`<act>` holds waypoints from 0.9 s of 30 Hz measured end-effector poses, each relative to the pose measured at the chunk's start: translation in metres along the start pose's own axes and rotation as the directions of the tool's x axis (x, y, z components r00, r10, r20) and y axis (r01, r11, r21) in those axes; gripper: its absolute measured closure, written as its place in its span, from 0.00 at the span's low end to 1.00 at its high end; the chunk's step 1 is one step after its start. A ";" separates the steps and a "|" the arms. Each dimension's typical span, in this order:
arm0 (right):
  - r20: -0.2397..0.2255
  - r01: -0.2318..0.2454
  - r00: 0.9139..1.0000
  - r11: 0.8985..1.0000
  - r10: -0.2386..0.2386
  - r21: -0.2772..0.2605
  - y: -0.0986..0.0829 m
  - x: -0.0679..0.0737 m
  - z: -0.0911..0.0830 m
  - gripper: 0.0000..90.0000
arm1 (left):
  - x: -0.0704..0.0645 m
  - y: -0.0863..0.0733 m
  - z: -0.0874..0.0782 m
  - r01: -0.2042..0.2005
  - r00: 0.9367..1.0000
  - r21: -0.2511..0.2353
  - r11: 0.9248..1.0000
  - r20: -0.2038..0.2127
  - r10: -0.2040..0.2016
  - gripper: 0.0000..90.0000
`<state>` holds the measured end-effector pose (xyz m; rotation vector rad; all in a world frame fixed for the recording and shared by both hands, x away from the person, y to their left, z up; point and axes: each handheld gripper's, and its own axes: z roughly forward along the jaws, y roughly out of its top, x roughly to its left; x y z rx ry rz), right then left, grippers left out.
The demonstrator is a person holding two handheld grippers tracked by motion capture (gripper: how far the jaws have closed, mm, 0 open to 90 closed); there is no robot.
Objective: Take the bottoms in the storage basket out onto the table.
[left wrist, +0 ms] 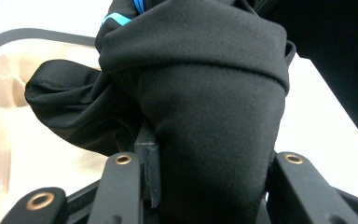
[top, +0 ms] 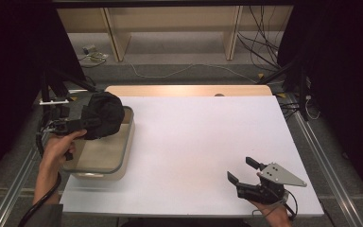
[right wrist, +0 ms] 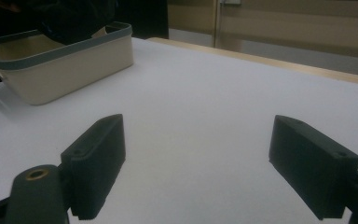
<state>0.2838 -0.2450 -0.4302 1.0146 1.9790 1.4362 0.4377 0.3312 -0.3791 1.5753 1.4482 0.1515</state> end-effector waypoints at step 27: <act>0.001 -0.002 1.000 1.000 0.002 0.001 0.000 0.000 -0.001 0.21 | -0.035 0.009 -0.010 -0.032 0.988 -0.077 0.996 0.150 0.044 0.66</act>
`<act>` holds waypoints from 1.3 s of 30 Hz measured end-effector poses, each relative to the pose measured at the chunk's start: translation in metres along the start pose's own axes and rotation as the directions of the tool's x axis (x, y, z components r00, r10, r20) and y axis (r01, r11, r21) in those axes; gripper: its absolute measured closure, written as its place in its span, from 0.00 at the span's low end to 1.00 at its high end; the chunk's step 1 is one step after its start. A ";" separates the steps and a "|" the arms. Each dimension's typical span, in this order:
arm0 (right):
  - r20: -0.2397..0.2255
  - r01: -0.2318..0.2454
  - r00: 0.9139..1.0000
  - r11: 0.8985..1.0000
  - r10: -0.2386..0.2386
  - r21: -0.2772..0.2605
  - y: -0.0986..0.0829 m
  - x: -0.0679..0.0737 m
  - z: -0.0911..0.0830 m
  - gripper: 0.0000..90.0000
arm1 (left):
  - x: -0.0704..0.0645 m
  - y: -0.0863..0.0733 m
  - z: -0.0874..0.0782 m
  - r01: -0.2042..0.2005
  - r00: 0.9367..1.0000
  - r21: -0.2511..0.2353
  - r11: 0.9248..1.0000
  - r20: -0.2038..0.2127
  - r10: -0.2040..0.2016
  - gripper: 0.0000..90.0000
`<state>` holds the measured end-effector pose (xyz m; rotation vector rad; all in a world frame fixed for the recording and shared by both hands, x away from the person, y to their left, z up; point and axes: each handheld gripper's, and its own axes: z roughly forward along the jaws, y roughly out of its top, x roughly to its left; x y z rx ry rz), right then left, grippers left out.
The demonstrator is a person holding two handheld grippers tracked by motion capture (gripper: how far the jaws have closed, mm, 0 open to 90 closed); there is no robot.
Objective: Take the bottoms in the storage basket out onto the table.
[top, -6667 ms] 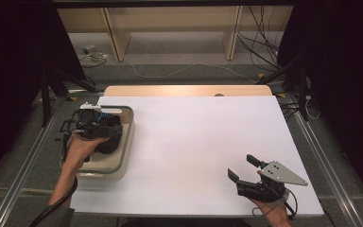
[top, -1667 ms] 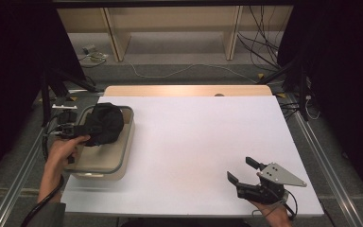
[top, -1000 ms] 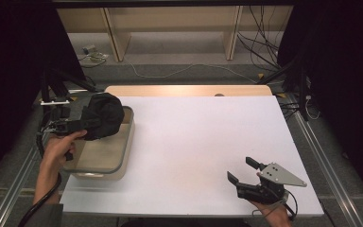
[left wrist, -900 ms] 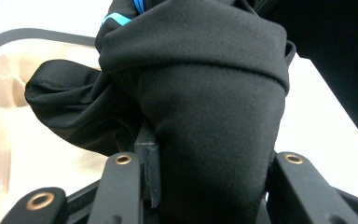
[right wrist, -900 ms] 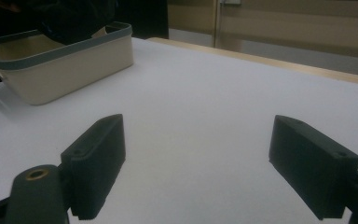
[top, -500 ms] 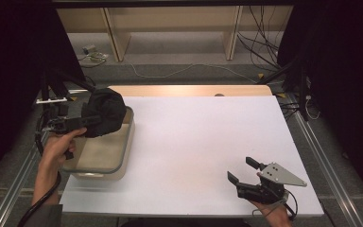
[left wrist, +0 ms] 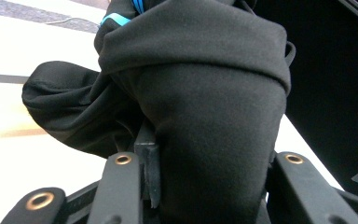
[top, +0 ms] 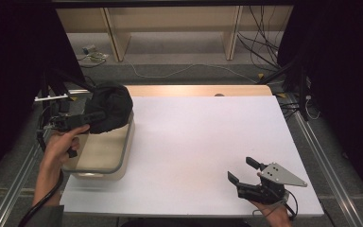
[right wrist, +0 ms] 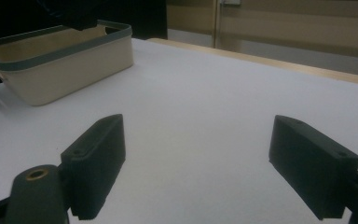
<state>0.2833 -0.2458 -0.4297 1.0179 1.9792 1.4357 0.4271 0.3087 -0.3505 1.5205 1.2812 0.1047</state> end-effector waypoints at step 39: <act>0.002 0.001 1.000 1.000 -0.001 -0.002 0.000 0.000 0.000 0.22 | -0.055 -0.016 0.050 -0.042 0.986 0.032 0.999 0.162 0.036 0.66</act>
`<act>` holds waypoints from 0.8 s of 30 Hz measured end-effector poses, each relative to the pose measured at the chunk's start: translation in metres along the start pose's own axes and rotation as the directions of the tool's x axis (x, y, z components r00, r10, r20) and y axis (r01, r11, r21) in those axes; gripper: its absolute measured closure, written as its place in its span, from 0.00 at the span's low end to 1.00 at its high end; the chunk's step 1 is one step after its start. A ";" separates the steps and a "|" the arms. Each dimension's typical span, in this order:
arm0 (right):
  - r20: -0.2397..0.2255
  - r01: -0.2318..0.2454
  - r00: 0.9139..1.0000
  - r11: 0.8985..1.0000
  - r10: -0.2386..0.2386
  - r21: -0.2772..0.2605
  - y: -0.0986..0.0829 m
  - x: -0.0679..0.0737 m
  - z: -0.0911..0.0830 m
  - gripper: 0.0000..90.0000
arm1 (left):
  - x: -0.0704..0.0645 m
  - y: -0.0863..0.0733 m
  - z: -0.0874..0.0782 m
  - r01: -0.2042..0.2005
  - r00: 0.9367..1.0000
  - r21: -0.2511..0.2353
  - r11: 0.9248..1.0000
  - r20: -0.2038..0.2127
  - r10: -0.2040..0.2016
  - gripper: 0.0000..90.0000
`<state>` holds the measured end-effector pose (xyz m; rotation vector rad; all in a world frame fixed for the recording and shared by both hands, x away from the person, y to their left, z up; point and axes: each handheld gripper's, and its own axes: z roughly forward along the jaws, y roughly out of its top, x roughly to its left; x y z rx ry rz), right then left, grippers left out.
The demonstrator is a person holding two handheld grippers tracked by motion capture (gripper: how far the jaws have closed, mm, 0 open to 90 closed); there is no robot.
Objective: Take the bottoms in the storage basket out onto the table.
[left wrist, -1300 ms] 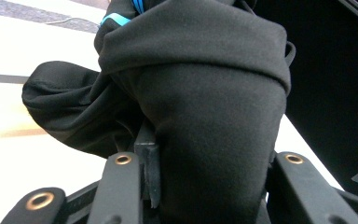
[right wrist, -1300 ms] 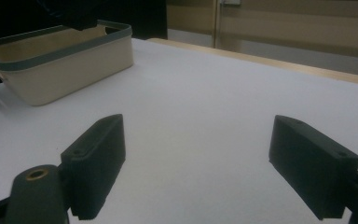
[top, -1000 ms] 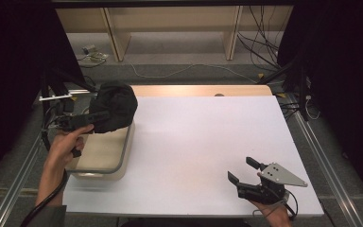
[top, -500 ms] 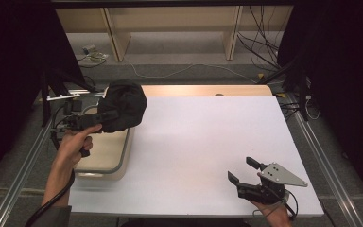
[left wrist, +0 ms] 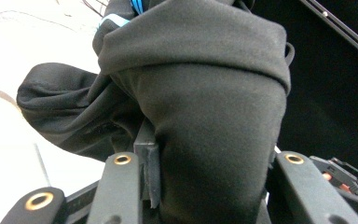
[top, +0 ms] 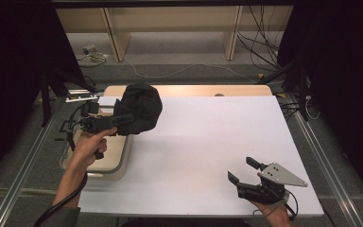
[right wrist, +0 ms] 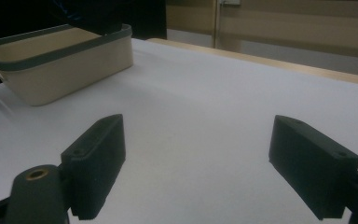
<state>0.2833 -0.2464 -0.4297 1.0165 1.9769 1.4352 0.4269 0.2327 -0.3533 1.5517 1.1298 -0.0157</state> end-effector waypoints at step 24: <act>-0.003 -0.005 1.000 1.000 0.005 0.003 0.000 0.000 0.000 0.22 | -0.021 -0.012 0.039 -0.056 0.998 0.069 0.996 0.024 0.055 0.66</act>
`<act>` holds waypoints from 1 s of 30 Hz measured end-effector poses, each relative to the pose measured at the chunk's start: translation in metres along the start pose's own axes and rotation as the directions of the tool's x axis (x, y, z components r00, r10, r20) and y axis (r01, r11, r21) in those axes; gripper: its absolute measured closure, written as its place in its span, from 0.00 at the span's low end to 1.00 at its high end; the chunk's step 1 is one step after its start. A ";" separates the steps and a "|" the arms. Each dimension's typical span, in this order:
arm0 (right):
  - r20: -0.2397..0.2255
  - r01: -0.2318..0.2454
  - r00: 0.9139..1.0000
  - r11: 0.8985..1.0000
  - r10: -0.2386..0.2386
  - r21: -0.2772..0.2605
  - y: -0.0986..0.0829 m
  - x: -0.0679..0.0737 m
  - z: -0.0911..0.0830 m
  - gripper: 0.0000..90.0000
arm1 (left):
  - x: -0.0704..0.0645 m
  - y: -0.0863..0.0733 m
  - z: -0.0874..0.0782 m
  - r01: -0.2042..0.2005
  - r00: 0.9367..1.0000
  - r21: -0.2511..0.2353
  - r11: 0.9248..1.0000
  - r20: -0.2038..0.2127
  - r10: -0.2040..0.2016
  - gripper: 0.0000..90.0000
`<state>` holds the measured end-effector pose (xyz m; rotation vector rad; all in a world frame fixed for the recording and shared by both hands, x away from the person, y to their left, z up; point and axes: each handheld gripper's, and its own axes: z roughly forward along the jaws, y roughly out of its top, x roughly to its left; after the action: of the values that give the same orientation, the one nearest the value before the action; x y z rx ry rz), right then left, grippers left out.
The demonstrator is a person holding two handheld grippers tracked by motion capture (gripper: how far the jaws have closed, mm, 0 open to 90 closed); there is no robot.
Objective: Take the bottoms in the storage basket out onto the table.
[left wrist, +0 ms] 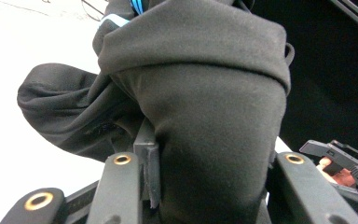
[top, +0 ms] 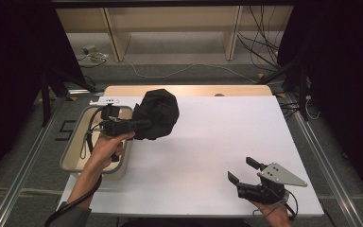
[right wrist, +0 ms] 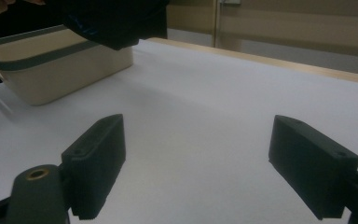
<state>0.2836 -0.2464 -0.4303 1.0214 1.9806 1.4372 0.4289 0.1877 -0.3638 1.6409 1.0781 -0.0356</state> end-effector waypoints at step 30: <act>-0.004 -0.008 1.000 1.000 0.008 0.001 0.000 -0.001 0.002 0.22 | -0.016 -0.011 0.056 -0.046 0.999 0.120 0.992 0.004 0.046 0.65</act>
<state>0.2859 -0.2456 -0.4310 1.0290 1.9819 1.4442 0.4397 0.1334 -0.3852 1.7727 1.0539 -0.0726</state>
